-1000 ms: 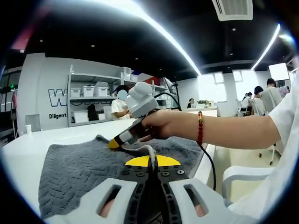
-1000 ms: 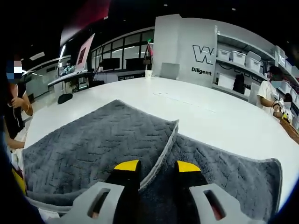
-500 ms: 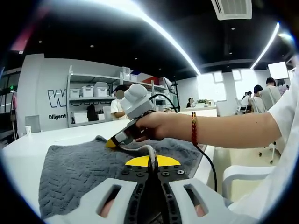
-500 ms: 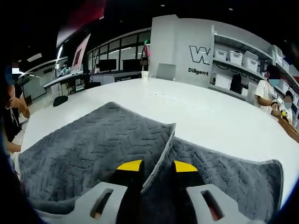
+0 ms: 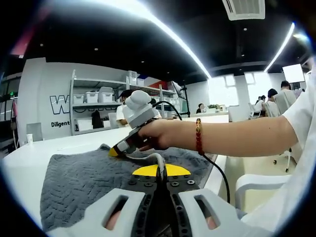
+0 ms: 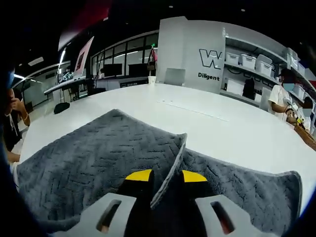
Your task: Open the folded towel by lifting each exposed corner and separating the folded layers until the towel lies flat within the target outline without major curled edges
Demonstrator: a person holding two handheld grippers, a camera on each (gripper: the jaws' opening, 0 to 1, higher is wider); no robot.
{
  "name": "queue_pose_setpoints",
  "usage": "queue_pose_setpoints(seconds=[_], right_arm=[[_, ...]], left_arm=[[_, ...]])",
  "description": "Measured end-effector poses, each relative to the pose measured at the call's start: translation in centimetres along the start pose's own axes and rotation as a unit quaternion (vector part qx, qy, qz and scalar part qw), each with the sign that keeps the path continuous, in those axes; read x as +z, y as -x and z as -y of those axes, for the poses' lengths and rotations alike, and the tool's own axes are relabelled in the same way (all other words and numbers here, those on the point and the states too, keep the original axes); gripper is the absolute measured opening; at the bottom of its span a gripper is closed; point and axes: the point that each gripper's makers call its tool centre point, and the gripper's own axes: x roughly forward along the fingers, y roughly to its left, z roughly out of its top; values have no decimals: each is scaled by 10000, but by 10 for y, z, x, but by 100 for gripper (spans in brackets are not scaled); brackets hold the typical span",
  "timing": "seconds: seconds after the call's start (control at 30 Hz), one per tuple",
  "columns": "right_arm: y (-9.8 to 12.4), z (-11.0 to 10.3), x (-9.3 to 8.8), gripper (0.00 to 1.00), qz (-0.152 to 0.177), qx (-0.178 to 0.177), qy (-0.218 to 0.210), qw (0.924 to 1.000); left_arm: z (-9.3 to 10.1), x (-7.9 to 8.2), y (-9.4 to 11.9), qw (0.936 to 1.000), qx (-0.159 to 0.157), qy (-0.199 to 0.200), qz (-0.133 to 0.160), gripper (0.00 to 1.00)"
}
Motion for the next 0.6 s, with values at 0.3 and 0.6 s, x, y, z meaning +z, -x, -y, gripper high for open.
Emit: queue_pose_setpoints(seconds=[0.3, 0.6], right_arm=[[-6, 7, 1, 15, 56, 17, -374, 9993], [-10, 11, 2, 13, 120, -23, -510, 9986]], left_arm=[[2, -2, 0, 10000, -4, -8, -7, 0], [5, -1, -1, 10000, -62, -50, 10, 0]])
